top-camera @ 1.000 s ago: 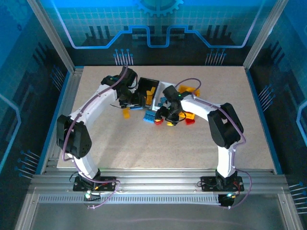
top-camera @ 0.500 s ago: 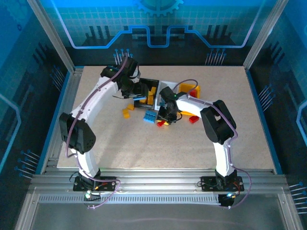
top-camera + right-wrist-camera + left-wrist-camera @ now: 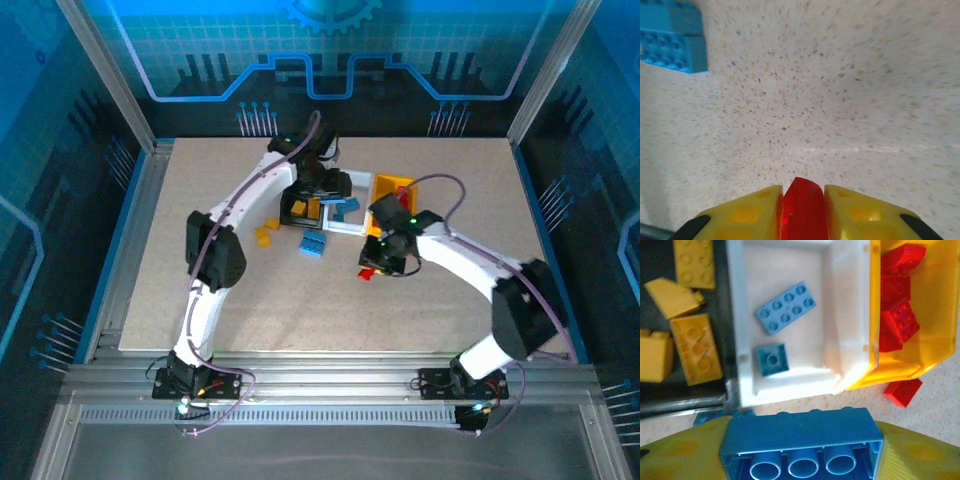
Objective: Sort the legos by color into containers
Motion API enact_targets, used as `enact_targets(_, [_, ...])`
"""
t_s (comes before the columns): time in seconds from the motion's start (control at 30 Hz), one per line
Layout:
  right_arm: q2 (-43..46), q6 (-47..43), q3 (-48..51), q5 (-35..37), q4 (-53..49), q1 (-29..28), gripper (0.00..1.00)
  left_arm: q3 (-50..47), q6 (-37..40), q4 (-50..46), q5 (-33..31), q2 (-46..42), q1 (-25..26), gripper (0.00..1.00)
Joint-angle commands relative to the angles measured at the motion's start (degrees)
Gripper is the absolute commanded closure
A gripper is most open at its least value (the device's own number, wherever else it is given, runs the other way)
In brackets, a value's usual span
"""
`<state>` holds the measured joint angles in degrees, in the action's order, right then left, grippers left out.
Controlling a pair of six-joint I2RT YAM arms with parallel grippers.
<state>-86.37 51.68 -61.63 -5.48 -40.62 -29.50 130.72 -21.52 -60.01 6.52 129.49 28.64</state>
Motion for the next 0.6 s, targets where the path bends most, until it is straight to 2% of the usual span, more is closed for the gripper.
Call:
enact_targets(0.0, [4.3, -3.0, 0.7, 2.5, -4.4, 4.8, 0.71, 8.0, -1.5, -2.6, 1.1, 6.5, 0.4, 0.39])
enact_targets(0.17, [5.0, -7.4, -3.2, 1.1, -5.5, 13.6, 0.71, 15.5, -2.6, -2.0, 2.9, 13.3, 0.2, 0.27])
enact_targets(0.23, [3.1, -9.1, -6.3, 0.1, -5.5, 16.5, 0.71, 15.5, -3.8, -0.7, 4.0, 13.8, -0.2, 0.18])
enact_targets(0.33, [-2.0, -10.9, -12.1, -1.0, -5.6, 19.5, 0.71, 15.0, -3.9, -0.5, 4.5, 13.0, -0.5, 0.09])
enact_targets(0.4, [-5.5, -11.6, -15.5, -0.9, -5.6, 20.7, 0.71, 13.4, -3.4, -0.3, 4.7, 11.2, -0.5, 0.01])
enact_targets(0.5, [-10.8, -12.0, -20.4, -1.1, -5.2, 21.9, 0.70, 8.1, -2.6, -0.1, 4.5, 6.4, -0.5, 0.01])
enact_targets(0.57, [-14.4, -12.5, -23.6, -0.7, -5.2, 22.3, 0.65, 1.5, -2.2, 0.7, 3.4, 1.4, -0.5, 0.01])
